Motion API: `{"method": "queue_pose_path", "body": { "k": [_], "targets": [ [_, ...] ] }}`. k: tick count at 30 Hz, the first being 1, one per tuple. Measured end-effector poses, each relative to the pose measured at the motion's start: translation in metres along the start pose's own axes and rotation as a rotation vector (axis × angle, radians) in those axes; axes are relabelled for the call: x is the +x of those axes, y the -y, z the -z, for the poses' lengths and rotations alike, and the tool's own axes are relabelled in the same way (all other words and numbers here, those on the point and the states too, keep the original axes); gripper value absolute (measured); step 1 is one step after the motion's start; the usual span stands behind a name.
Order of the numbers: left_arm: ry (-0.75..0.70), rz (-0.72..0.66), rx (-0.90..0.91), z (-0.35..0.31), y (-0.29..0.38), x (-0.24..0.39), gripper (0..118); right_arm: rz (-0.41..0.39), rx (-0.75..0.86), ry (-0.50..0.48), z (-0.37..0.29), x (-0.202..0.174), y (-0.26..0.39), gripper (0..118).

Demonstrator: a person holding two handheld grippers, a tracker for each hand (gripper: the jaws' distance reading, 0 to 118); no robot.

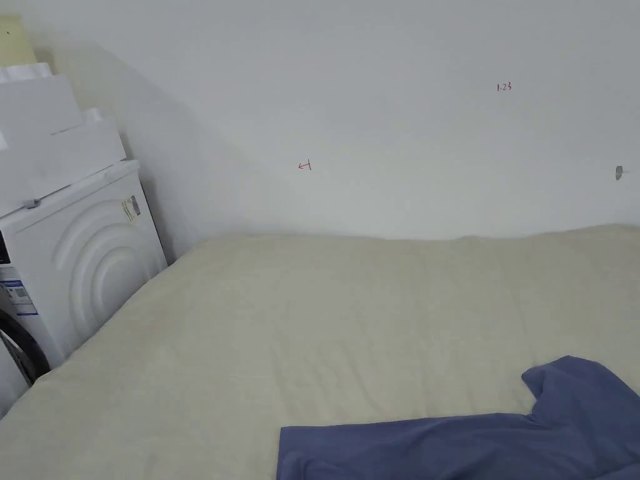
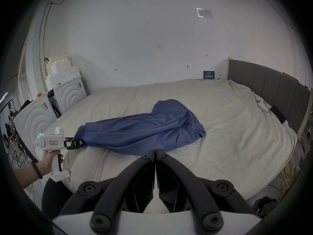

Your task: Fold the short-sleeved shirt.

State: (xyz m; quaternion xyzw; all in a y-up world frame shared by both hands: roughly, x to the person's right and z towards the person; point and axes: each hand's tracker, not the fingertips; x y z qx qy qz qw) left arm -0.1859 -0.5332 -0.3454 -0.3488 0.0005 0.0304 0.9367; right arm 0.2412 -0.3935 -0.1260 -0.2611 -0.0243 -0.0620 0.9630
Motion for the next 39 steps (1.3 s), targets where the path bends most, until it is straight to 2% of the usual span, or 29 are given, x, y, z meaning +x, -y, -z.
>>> {"method": "queue_pose_path", "body": {
  "k": [4,6,7,10,12,14,15,17,19,20,21,24,26,27,30,32,33,34,35,36,37,38,39],
  "targets": [
    [-0.009,0.026,-0.031,0.004,0.000,0.006,93,0.011,-0.024,0.000,0.008,0.002,0.002,2],
    [-0.016,0.042,-0.037,0.002,-0.002,0.008,83,0.016,-0.033,-0.004,0.011,0.002,0.004,2],
    [-0.008,0.063,-0.028,-0.002,-0.002,0.011,70,0.017,-0.039,-0.010,0.013,0.002,0.004,2],
    [0.005,0.113,-0.030,-0.006,-0.003,0.019,42,0.007,-0.048,-0.010,0.017,0.003,0.005,2],
    [0.066,0.108,-0.036,-0.009,-0.005,0.027,14,0.008,-0.052,-0.007,0.019,0.006,0.005,4],
    [-0.003,0.176,-0.064,-0.004,-0.006,0.038,11,0.011,-0.056,0.001,0.021,0.011,0.002,13],
    [0.007,0.151,-0.059,-0.002,-0.006,0.038,11,0.007,-0.054,0.010,0.024,0.014,0.001,20],
    [0.021,0.085,-0.075,-0.004,-0.008,0.033,11,-0.007,-0.051,0.040,0.034,0.026,-0.003,53],
    [0.020,0.139,-0.062,-0.007,-0.004,0.037,11,0.009,-0.070,0.069,0.055,0.045,-0.012,84],
    [0.017,0.162,-0.062,-0.009,-0.005,0.038,11,0.040,-0.090,0.069,0.070,0.057,-0.018,90],
    [0.018,0.151,-0.064,-0.009,-0.005,0.038,11,0.078,-0.091,0.068,0.084,0.068,-0.021,90],
    [0.028,0.098,-0.077,-0.006,-0.008,0.034,11,0.230,-0.116,0.129,0.143,0.106,-0.036,90],
    [0.027,0.096,-0.077,-0.006,-0.007,0.035,11,0.261,-0.156,0.152,0.190,0.124,-0.041,89],
    [0.025,0.101,-0.074,-0.007,-0.005,0.037,11,0.260,-0.215,0.185,0.211,0.129,-0.042,89],
    [0.020,0.099,-0.071,-0.001,-0.005,0.034,11,0.247,-0.301,0.189,0.263,0.137,-0.035,89],
    [0.021,0.093,-0.073,0.000,-0.005,0.033,11,0.258,-0.355,0.192,0.285,0.138,-0.024,83],
    [0.022,0.093,-0.072,0.000,-0.005,0.033,11,0.236,-0.362,0.235,0.287,0.132,-0.020,75],
    [0.023,0.092,-0.071,-0.001,-0.005,0.033,11,0.200,-0.293,0.242,0.279,0.124,-0.020,75],
    [0.023,0.092,-0.070,-0.001,-0.005,0.033,11,0.185,-0.267,0.243,0.274,0.119,-0.020,69],
    [0.025,0.090,-0.071,0.001,-0.006,0.032,11,0.194,-0.266,0.202,0.271,0.117,-0.020,56],
    [0.026,0.089,-0.071,0.000,-0.006,0.031,11,0.209,-0.246,0.156,0.268,0.116,-0.021,29],
    [0.030,0.088,-0.074,-0.001,-0.008,0.030,11,0.222,-0.228,0.114,0.263,0.112,-0.020,8],
    [0.049,0.086,-0.084,-0.003,-0.013,0.028,11,0.221,-0.252,0.150,0.263,0.105,-0.024,8]
  ]
}}
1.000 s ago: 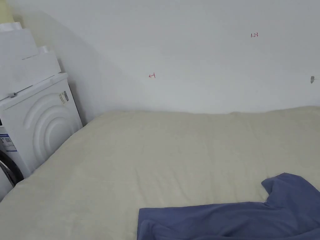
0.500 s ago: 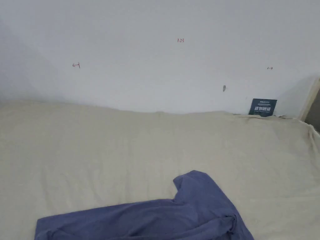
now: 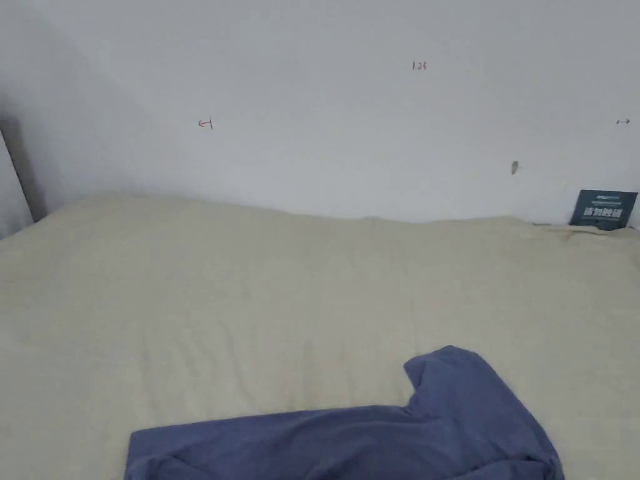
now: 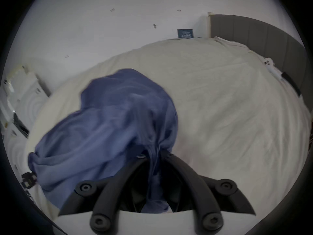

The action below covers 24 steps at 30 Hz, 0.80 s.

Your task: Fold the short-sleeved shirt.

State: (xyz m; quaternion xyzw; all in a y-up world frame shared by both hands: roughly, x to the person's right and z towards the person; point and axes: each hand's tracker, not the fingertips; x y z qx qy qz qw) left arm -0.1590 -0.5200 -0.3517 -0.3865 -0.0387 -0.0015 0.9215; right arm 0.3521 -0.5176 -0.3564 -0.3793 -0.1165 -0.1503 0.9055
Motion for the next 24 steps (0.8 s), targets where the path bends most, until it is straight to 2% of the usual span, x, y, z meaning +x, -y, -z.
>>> {"method": "queue_pose_path", "body": {
  "k": [1,2,4,11,18,22,24],
  "targets": [
    [0.022,-0.009,-0.002,-0.002,-0.003,-0.006,11,-0.021,-0.004,0.021,-0.002,-0.003,-0.001,8],
    [0.053,-0.039,-0.007,-0.006,-0.006,-0.010,10,-0.027,0.009,-0.001,-0.006,-0.003,-0.001,8],
    [0.077,-0.088,0.013,-0.016,-0.009,-0.020,10,0.000,0.015,-0.014,-0.024,0.000,-0.006,8],
    [0.113,-0.056,0.054,-0.075,-0.007,-0.035,10,-0.028,0.071,-0.050,-0.103,0.012,-0.003,8],
    [0.150,-0.030,-0.015,-0.143,0.045,-0.041,10,-0.048,0.034,-0.048,-0.184,0.028,0.066,8],
    [0.144,-0.026,-0.078,-0.148,0.071,-0.041,10,-0.054,-0.016,-0.018,-0.181,0.033,0.107,8],
    [0.141,-0.067,-0.099,-0.141,0.077,-0.041,10,-0.061,-0.048,0.014,-0.170,0.032,0.118,8]
  ]
}}
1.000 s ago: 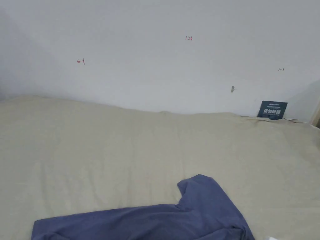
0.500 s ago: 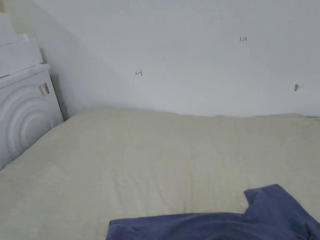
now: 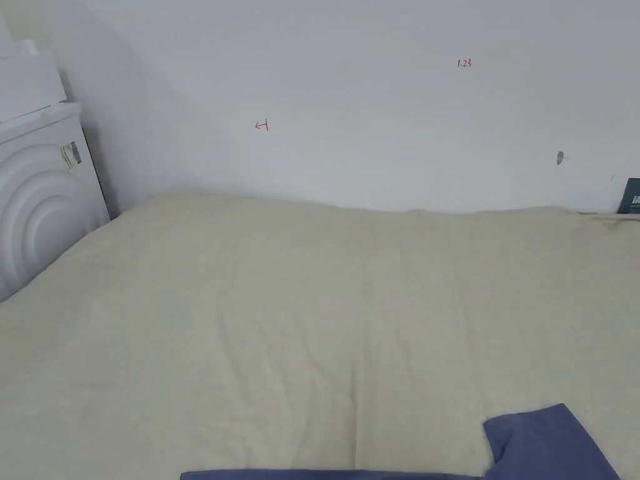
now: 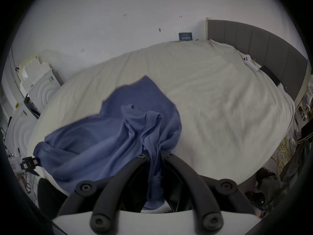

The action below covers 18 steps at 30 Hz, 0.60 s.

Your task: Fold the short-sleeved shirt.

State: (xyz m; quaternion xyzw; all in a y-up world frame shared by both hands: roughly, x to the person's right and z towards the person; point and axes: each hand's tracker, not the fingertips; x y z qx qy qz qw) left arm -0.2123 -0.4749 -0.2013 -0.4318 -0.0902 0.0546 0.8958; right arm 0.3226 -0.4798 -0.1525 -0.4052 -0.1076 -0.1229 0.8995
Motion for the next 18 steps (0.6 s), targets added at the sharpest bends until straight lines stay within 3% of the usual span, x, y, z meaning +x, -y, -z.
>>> {"method": "queue_pose_path", "body": {
  "k": [1,3,4,6,7,10,13,18],
  "targets": [
    [0.002,-0.009,-0.002,0.004,0.002,-0.003,14,0.000,0.006,-0.001,0.003,0.001,0.003,8],
    [-0.053,-0.020,-0.006,0.000,0.001,-0.005,38,-0.034,0.024,0.060,0.004,0.003,0.004,14],
    [-0.096,-0.022,0.019,-0.008,-0.001,-0.007,65,-0.053,0.066,0.101,-0.003,0.003,0.005,34],
    [-0.130,-0.031,0.142,-0.034,-0.008,-0.017,87,-0.106,0.163,0.144,-0.025,0.004,0.000,72],
    [-0.154,-0.033,0.172,-0.047,-0.015,-0.018,95,-0.121,0.228,0.157,-0.040,0.002,-0.004,84],
    [-0.180,0.022,0.336,-0.091,-0.038,-0.017,96,-0.185,0.418,0.159,-0.085,-0.010,-0.021,86],
    [-0.158,0.074,0.469,-0.128,-0.061,0.002,96,-0.212,0.545,0.090,-0.122,-0.030,-0.039,86],
    [-0.052,0.085,0.630,-0.159,-0.081,0.041,96,-0.237,0.627,-0.033,-0.155,-0.074,-0.057,86]
  ]
}}
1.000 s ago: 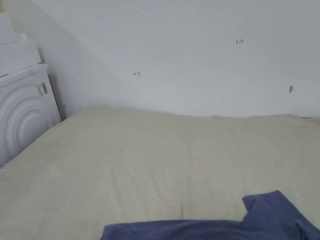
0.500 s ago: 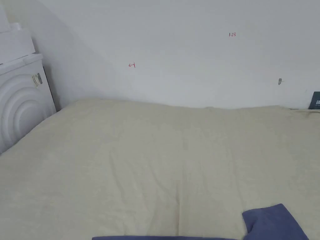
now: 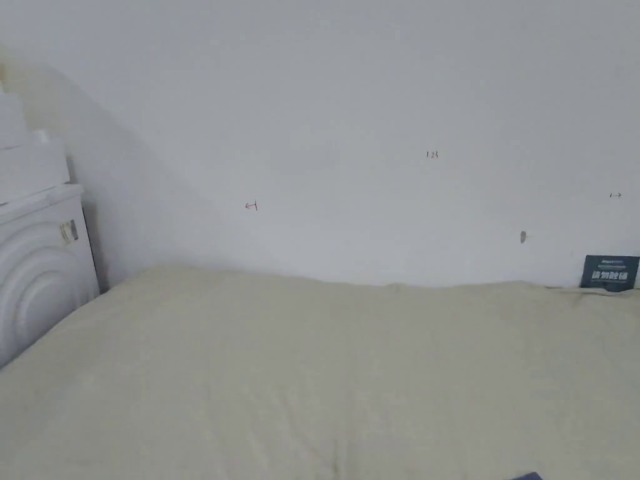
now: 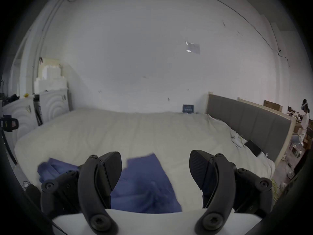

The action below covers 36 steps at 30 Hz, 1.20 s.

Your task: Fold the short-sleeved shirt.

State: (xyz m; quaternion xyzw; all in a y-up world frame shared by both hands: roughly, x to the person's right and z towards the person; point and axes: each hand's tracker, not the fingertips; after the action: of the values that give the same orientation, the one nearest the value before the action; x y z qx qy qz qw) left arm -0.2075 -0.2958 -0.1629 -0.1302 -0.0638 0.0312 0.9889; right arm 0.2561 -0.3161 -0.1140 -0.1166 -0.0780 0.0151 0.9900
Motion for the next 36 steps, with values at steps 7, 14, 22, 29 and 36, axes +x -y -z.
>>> {"method": "queue_pose_path", "body": {
  "k": [7,14,22,29,36],
  "targets": [
    [0.052,0.008,0.071,-0.006,0.003,0.043,64,0.020,-0.015,-0.129,-0.004,-0.043,-0.003,82],
    [0.131,0.002,-0.043,-0.008,0.032,0.051,17,0.003,-0.095,-0.184,-0.004,-0.062,0.025,15],
    [0.100,0.013,-0.108,-0.010,0.047,0.049,0,0.016,-0.129,-0.184,-0.003,-0.063,0.035,1],
    [0.069,0.011,-0.148,-0.004,0.057,0.039,0,0.057,-0.127,-0.192,-0.001,-0.058,0.034,1],
    [0.053,-0.006,-0.187,-0.004,0.059,0.032,0,0.062,-0.152,-0.197,-0.002,-0.054,0.041,1]
  ]
}}
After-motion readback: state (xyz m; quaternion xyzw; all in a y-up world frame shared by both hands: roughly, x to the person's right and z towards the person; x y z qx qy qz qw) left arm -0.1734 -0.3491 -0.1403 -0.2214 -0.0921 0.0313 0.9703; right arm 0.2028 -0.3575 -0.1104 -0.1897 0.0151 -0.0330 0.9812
